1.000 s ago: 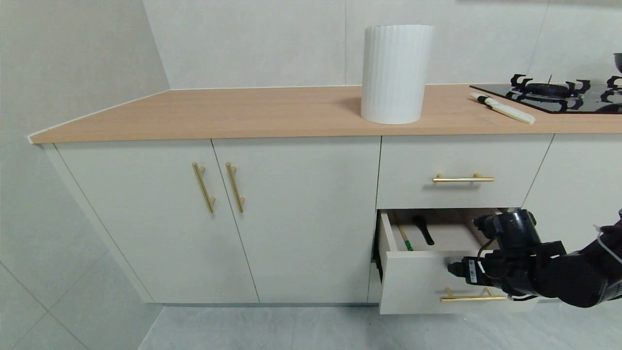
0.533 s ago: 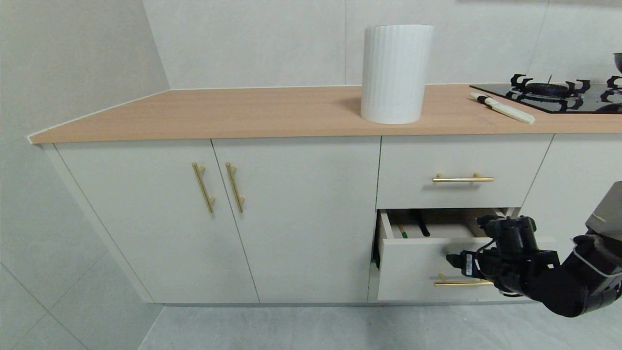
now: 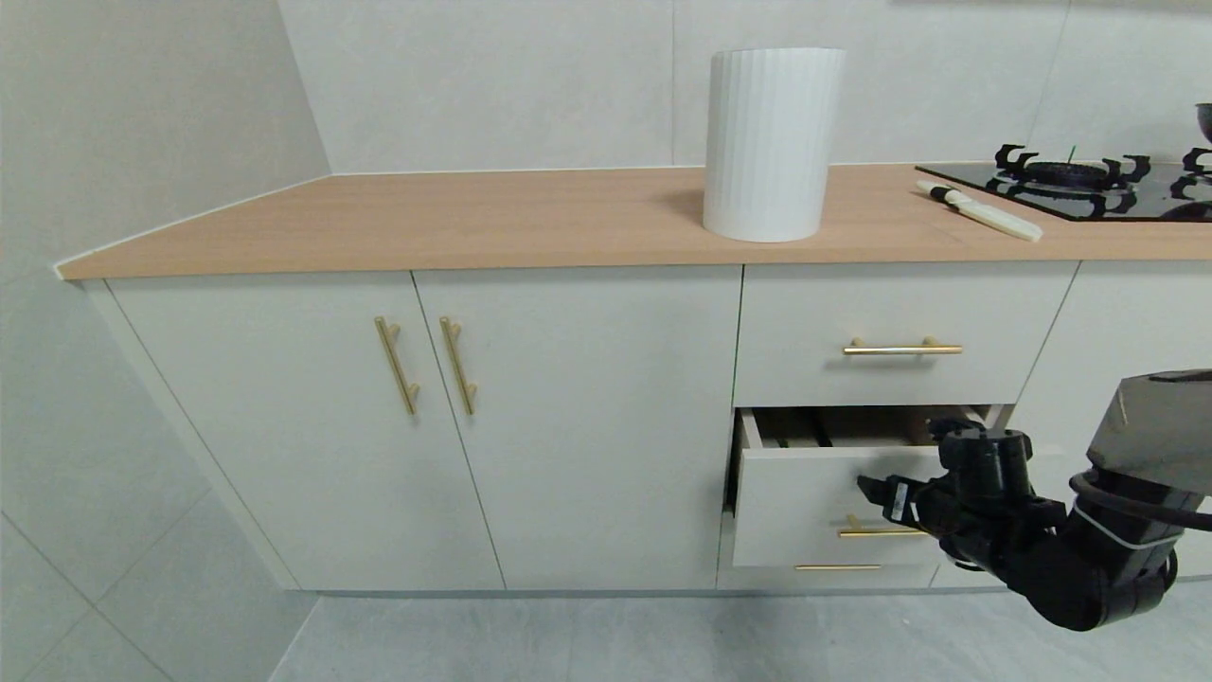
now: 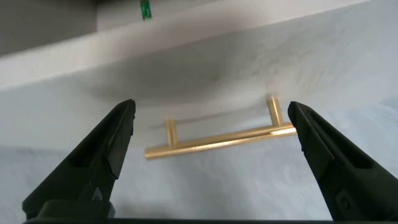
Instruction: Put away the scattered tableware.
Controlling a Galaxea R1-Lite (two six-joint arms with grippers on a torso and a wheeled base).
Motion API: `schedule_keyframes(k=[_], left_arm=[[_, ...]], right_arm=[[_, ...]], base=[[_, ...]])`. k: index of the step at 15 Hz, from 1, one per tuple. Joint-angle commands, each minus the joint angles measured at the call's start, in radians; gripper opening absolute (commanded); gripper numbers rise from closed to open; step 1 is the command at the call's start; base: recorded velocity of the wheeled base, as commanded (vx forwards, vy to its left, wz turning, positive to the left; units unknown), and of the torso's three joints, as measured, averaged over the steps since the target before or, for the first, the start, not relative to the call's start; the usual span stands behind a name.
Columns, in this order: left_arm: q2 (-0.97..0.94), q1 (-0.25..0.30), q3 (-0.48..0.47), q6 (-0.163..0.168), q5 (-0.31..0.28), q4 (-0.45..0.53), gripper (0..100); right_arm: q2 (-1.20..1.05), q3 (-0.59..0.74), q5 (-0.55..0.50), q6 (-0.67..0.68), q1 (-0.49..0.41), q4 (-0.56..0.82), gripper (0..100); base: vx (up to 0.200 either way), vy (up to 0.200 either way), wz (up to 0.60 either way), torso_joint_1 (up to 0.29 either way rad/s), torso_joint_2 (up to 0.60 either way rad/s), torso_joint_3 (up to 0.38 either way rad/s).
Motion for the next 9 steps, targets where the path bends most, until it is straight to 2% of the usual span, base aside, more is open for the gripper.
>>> schedule_keyframes(k=[1, 5, 9], left_arm=[[0.000, 0.001, 0.000, 0.000, 0.001, -0.001, 100], [0.000, 0.001, 0.000, 0.000, 0.001, -0.001, 100], [0.000, 0.001, 0.000, 0.000, 0.001, -0.001, 100]], right_arm=[[0.041, -0.005, 0.000, 0.001, -0.001, -0.029, 100], [0.090, -0.032, -0.009, 0.021, -0.001, -0.097, 100], [0.119, -0.094, -0.037, 0.063, -0.018, -0.098, 100]], base=[[0.000, 0.000, 0.00, 0.000, 0.00, 0.000], [0.000, 0.000, 0.00, 0.000, 0.00, 0.000], [0.000, 0.000, 0.00, 0.000, 0.00, 0.000]])
